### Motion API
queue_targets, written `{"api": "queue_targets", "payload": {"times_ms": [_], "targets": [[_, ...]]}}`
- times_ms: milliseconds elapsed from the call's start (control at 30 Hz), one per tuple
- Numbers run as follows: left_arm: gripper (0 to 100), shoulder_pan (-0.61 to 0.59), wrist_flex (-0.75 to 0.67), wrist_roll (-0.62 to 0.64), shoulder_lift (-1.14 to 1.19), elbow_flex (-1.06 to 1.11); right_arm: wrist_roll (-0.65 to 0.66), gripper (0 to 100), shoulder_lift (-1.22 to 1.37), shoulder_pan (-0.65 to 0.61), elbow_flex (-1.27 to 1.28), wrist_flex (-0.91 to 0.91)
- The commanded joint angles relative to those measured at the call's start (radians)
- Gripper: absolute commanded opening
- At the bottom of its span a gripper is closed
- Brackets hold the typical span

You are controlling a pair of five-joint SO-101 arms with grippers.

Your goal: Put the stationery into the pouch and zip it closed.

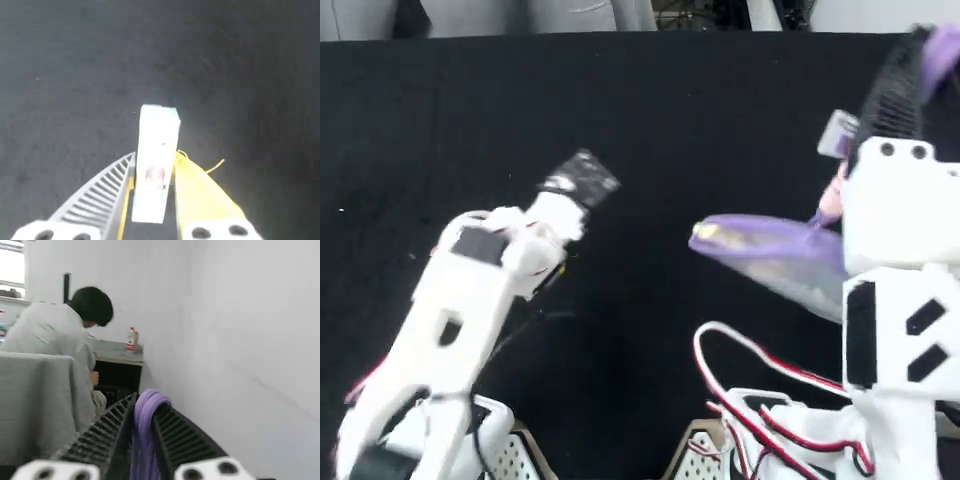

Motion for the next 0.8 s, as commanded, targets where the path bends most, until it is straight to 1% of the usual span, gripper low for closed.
{"api": "queue_targets", "payload": {"times_ms": [0, 100, 200, 333, 400, 433, 500, 567, 633, 700, 767], "targets": [[3, -0.03, -0.049, 0.269, -0.324, 0.088, -0.009, 1.1, 0.002, -0.18, -0.019, -0.138], [3, -0.033, -0.161, 0.397, -0.503, 0.236, -0.009, 1.1, 0.002, -0.269, 0.027, -0.233], [3, -0.061, -0.342, 0.477, -0.663, 0.452, -0.009, 1.1, 0.002, -0.315, 0.134, -0.362], [3, -0.139, -0.637, 0.52, -0.842, 0.774, -0.009, 1.1, 0.002, -0.351, 0.375, -0.629], [3, -0.18, -0.749, 0.52, -0.913, 0.881, -0.009, 1.1, 0.002, -0.377, 0.513, -0.795], [3, -0.202, -0.776, 0.52, -0.944, 0.909, -0.009, 1.1, 0.001, -0.391, 0.579, -0.882], [3, -0.232, -0.766, 0.525, -0.996, 0.926, -0.009, 1.1, -0.001, -0.42, 0.685, -1.037], [3, -0.262, -0.741, 0.568, -1.033, 0.926, -0.009, 1.1, -0.008, -0.443, 0.765, -1.137], [3, -0.297, -0.732, 0.621, -1.059, 0.926, -0.009, 1.1, -0.022, -0.448, 0.817, -1.134], [3, -0.328, -0.73, 0.655, -1.074, 0.928, -0.006, 1.1, -0.053, -0.439, 0.878, -1.056], [3, -0.346, -0.729, 0.671, -1.083, 0.928, -0.008, 1.1, -0.093, -0.394, 0.96, -0.968]]}}
